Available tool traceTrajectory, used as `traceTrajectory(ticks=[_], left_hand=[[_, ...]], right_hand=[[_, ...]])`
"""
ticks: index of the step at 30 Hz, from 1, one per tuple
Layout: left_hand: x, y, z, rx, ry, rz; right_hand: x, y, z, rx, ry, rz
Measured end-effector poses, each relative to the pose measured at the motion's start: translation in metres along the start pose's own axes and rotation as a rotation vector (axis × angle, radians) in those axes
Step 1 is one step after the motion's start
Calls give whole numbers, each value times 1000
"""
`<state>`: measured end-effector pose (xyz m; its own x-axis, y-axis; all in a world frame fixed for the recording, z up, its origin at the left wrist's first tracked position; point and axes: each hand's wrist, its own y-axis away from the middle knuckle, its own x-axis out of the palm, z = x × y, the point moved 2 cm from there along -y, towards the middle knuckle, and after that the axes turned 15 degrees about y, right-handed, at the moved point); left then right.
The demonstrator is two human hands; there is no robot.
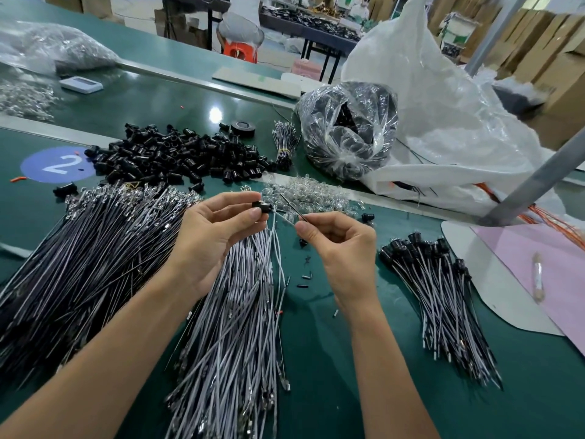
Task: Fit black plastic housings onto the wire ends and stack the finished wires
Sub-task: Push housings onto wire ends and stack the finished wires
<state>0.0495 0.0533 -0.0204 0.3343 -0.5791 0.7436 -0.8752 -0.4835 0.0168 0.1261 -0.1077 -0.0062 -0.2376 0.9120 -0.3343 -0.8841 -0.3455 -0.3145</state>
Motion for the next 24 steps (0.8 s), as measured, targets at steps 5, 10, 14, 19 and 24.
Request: traceTrajectory(ticks=[5, 10, 14, 19, 24], left_hand=[[4, 2, -2, 30, -30, 27], [5, 4, -2, 53, -76, 43], [4, 4, -3, 54, -89, 51], [4, 3, -3, 57, -115, 65], [3, 3, -1, 58, -142, 93]], right_hand=[[0, 1, 1, 11, -31, 38], [0, 1, 1, 33, -73, 64], [1, 0, -2, 43, -48, 45], [-1, -2, -4, 37, -6, 22], [2, 0, -5, 11, 102, 9]])
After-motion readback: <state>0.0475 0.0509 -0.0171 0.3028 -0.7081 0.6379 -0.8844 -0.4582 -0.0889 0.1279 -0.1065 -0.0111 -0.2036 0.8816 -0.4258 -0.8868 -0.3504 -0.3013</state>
